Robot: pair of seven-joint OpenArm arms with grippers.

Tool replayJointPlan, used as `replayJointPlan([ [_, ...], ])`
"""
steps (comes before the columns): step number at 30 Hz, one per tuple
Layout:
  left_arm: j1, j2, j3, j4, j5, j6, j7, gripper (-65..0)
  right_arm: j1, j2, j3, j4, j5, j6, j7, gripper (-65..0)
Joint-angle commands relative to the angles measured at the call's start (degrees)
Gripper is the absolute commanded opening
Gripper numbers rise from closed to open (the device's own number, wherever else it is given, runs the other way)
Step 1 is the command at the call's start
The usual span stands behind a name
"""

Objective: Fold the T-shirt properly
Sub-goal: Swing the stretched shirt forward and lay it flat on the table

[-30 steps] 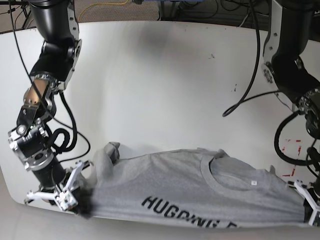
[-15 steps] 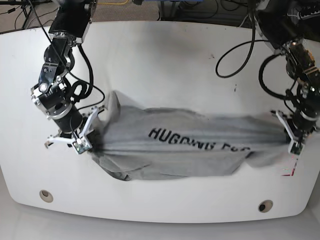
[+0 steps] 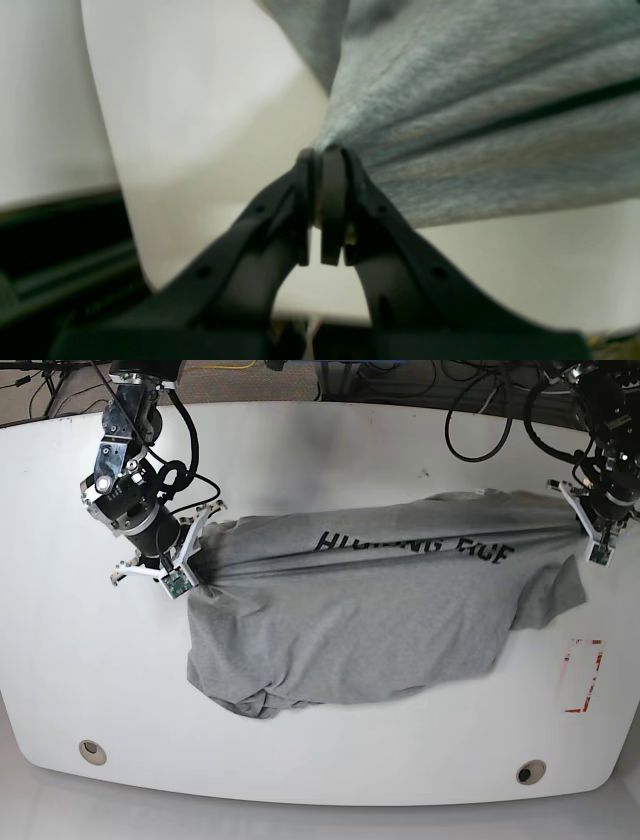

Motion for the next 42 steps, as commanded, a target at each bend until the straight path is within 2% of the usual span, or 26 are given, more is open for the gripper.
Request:
replayJointPlan([
  [1,2.0,-1.15,-1.89,1.27,2.21,0.8,0.19,-65.0,-0.19,0.83,0.63,1.37,-1.39,-1.04,0.77,-62.1],
  [15,10.0,-0.98,-7.52,1.27,2.21,0.8,0.02,-65.0,-3.8,0.92,0.63,1.37,-1.74,-1.04,0.86,-62.1],
  [24,10.62,1.4,-9.27,1.27,2.29,0.8,0.02,-64.7,-7.05,0.92,0.63,1.37,-1.39,-1.04,0.86,-62.1],
  [27,10.62,1.57,-9.27,1.18,2.47,0.8,0.02,-58.2,-7.93,0.92,0.63,1.37,-1.39,-1.04,0.86,-62.1],
  [33,10.62,1.66,-9.45,1.18,2.47,0.8,0.02,-39.0,-9.6,0.83,0.54,1.37,-1.39,-1.04,0.86,-62.1],
  [42,10.62,1.66,-9.27,1.18,2.47,0.8,0.02,-37.1,-9.95,0.83,0.54,1.28,-1.65,-1.04,0.86,-62.1],
])
